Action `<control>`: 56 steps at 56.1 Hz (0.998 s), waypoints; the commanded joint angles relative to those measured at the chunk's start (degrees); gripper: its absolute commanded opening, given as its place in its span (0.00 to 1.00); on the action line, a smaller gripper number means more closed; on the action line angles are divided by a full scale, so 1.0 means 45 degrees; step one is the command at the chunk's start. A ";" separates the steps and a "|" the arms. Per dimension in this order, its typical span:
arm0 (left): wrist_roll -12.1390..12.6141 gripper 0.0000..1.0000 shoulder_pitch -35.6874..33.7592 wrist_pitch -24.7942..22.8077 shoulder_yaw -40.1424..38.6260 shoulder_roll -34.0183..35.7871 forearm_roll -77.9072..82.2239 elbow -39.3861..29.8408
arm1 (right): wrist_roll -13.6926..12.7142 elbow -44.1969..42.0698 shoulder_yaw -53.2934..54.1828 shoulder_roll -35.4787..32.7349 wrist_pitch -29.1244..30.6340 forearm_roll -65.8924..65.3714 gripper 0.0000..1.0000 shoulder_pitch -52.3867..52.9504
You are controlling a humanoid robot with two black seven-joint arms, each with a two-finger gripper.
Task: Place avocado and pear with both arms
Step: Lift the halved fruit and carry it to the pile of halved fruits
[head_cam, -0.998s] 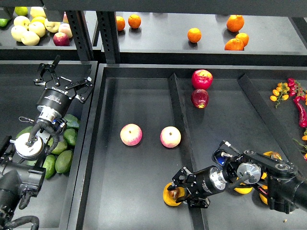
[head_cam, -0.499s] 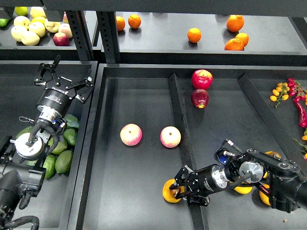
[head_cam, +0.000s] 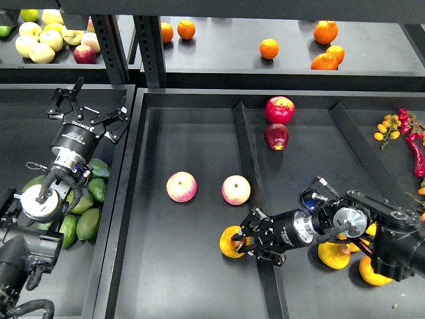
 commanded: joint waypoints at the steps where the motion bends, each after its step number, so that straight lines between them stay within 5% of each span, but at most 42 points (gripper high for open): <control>1: 0.0001 0.99 0.0000 -0.0001 0.0001 0.0000 0.0000 -0.0006 | 0.0000 0.0001 -0.0036 -0.0859 0.0001 0.0097 0.17 0.0265; 13: 0.0001 0.99 0.0000 -0.0001 0.0001 0.0000 -0.0020 -0.0026 | 0.0000 -0.0213 -0.0271 -0.1797 0.0001 0.0176 0.17 0.0012; 43: 0.0020 0.99 0.0000 -0.0001 0.0001 0.0000 -0.0020 -0.0104 | 0.0000 -0.1484 -0.0486 -0.1368 0.0001 0.0215 0.21 -0.1395; 56: 0.0020 0.99 0.0000 -0.0001 0.0001 0.0000 0.0000 -0.0104 | 0.0000 -0.1542 -0.0466 -0.1407 0.0001 0.0371 0.44 -0.1414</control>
